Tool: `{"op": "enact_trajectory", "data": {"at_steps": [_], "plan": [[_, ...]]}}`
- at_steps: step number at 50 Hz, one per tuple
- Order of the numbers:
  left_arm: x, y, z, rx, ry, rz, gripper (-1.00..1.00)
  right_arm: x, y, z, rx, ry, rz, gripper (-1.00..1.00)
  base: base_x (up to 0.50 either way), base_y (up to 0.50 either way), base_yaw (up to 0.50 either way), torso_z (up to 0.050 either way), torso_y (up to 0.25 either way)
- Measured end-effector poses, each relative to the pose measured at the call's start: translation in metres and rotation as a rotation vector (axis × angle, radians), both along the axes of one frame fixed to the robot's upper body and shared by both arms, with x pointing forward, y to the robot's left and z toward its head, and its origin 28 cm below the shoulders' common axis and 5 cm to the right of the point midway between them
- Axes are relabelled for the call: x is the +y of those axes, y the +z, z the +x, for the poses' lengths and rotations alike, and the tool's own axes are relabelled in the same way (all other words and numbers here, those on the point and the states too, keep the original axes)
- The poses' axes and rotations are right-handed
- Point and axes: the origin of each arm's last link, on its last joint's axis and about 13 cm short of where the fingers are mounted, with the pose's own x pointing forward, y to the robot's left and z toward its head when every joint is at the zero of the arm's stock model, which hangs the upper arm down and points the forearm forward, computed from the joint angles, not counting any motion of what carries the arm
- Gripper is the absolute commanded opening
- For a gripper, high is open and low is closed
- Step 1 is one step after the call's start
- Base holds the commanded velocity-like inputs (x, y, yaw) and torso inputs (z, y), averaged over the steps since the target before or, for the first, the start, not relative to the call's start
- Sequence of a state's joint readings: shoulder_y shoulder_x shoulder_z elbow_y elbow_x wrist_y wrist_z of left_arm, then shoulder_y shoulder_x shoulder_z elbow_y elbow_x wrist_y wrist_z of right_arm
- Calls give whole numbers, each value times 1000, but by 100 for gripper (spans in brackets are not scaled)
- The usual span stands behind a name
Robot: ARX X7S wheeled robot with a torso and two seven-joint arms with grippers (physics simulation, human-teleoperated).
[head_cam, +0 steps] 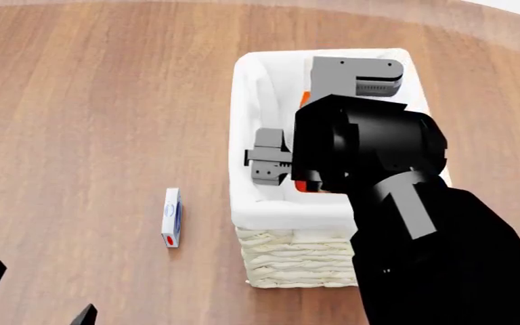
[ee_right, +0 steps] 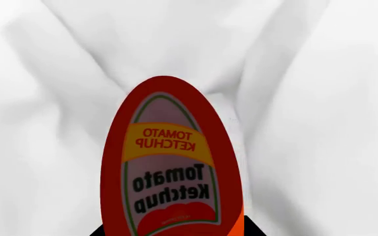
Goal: Pick up the ketchup, and put it in the basket.
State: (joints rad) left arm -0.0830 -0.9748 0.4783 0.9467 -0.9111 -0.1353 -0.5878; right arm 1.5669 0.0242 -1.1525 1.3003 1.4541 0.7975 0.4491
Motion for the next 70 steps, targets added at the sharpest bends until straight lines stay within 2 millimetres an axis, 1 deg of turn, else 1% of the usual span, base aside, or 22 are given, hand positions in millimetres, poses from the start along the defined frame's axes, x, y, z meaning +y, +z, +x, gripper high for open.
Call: {"op": "enact_trajectory", "data": {"at_steps": [9,10,38,51,61,70], "plan": [[0,-2,0,1,-2,-1,100,0,0,1,-9,4,8,-100,0,0,0,0,0],[0,-2,0,1,-2,-1,100,0,0,1,-10,5,9,100,0,0,0,0,0],[-1,-3,-1,-1,-7,-4,100,-1,6,1,-30,27,-1,100,0,0,0,0,0],[-3,2,-3,-5,-13,0,100,-3,24,0,-59,30,-5,100,0,0,0,0,0],[-4,5,-5,-15,-19,1,100,-6,40,-10,-91,35,0,100,0,0,0,0,0],[-4,7,-9,-24,-23,1,100,-9,53,-28,-153,58,-19,100,0,0,0,0,0]]}}
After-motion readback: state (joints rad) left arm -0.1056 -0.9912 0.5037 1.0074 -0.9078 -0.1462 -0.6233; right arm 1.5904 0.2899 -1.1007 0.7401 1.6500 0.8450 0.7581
